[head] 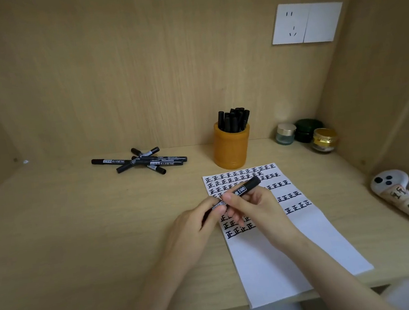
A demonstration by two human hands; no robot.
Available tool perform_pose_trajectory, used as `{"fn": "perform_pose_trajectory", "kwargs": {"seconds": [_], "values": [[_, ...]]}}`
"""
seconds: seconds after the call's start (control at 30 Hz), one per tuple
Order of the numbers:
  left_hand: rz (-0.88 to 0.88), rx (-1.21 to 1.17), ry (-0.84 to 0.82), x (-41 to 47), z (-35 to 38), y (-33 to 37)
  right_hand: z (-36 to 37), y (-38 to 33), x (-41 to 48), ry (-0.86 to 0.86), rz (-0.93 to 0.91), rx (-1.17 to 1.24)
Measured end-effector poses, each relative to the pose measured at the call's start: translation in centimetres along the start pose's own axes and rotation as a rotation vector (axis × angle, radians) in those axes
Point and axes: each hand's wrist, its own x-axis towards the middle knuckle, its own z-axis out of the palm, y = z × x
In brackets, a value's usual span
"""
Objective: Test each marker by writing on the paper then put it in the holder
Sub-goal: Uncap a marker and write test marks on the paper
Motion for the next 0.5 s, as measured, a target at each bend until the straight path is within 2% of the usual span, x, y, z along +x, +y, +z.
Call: {"fn": "perform_pose_trajectory", "kwargs": {"seconds": [0.33,0.4,0.5], "values": [[-0.036,-0.390,-0.088,-0.6,0.1,0.6,-0.4,0.4,-0.9,-0.005,0.006,-0.023],[-0.039,-0.402,-0.107,-0.9,0.1,0.4,-0.3,0.5,-1.2,-0.018,0.015,-0.018],[-0.058,-0.325,-0.146,-1.5,0.1,0.7,-0.1,0.9,-1.6,0.068,0.040,0.049]]}}
